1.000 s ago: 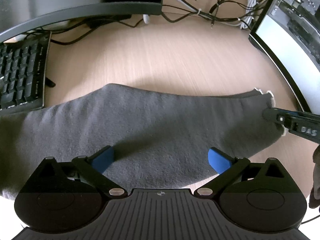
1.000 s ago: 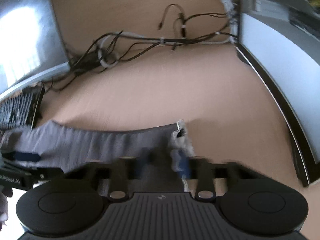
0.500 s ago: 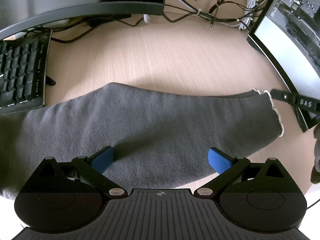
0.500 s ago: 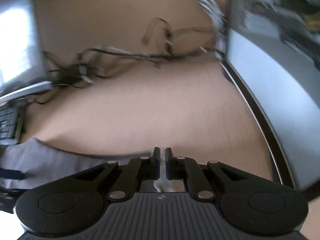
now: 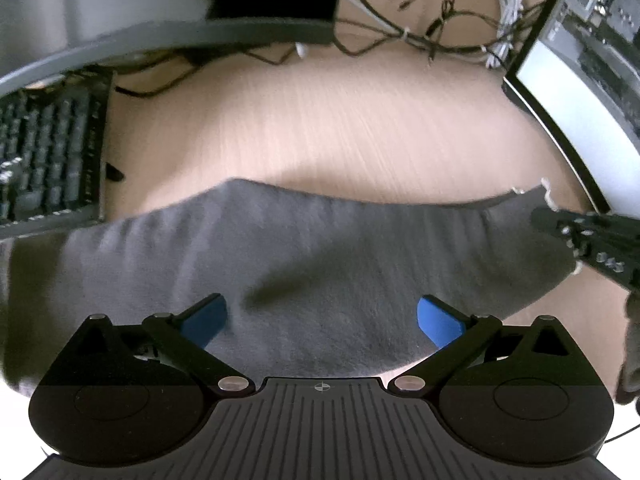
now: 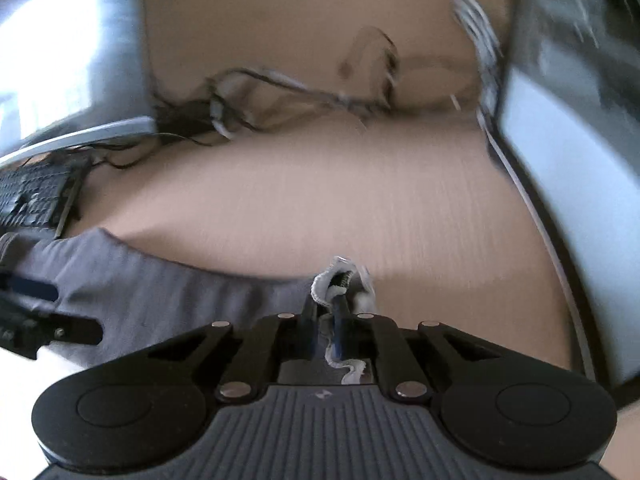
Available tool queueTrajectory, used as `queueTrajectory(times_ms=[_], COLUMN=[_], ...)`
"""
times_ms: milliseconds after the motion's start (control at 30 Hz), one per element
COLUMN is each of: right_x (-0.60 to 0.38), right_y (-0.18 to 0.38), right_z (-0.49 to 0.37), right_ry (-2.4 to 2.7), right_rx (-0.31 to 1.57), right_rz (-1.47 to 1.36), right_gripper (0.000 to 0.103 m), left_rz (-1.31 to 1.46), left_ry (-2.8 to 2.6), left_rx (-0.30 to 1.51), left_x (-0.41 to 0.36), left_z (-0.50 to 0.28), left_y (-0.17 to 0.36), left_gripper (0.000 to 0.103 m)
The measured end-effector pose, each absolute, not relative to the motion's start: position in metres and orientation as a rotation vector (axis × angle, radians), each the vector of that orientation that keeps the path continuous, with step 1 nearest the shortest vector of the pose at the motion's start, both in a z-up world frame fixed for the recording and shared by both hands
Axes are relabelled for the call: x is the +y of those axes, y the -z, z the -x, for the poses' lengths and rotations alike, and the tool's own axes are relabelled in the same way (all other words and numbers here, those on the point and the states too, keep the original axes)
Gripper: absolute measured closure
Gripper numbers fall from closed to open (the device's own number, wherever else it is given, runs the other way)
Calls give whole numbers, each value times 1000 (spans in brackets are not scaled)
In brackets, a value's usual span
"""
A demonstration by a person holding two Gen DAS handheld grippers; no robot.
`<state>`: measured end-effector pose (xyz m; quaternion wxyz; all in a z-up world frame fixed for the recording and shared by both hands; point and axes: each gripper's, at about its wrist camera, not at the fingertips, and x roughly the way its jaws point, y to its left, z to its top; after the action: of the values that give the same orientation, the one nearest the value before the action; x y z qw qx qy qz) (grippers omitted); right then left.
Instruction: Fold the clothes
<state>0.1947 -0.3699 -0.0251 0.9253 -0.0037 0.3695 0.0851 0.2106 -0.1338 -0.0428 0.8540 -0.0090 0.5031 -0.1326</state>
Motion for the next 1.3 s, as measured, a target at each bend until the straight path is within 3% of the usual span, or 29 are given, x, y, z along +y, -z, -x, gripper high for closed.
queueTrajectory(times_ms=[133,300,433,567,700,1100,1300], right_x=[-370,-390,-422,-451,-462,-460,-449], right_y=[-3,35,55,48,59,87,89], right_z=[-203,-220,-209,-190,-183,-193,-199], right_ry=[-202,-141,-37,-37,-57,-166,-131], right_rx=[681,806,834,800,832,868,892], right_rz=[28,-35,-214,-416,-569,-745,-782], right_gripper=[97,95,71,64,64,64,79], left_rz=[30,38,46,74,56,85,121], left_ry=[261,256,242,244,348,389,450], left_rx=[1038,1064,1104,1077,1017,1084,1102], left_x=[-128,-126,-128,-137,-169,-205,-190], left_z=[-208,-207,-209,-215,-219,-217,-220], left_y=[38,43,53,47,36,59,58], left_gripper=[0,0,0,0,0,0,0])
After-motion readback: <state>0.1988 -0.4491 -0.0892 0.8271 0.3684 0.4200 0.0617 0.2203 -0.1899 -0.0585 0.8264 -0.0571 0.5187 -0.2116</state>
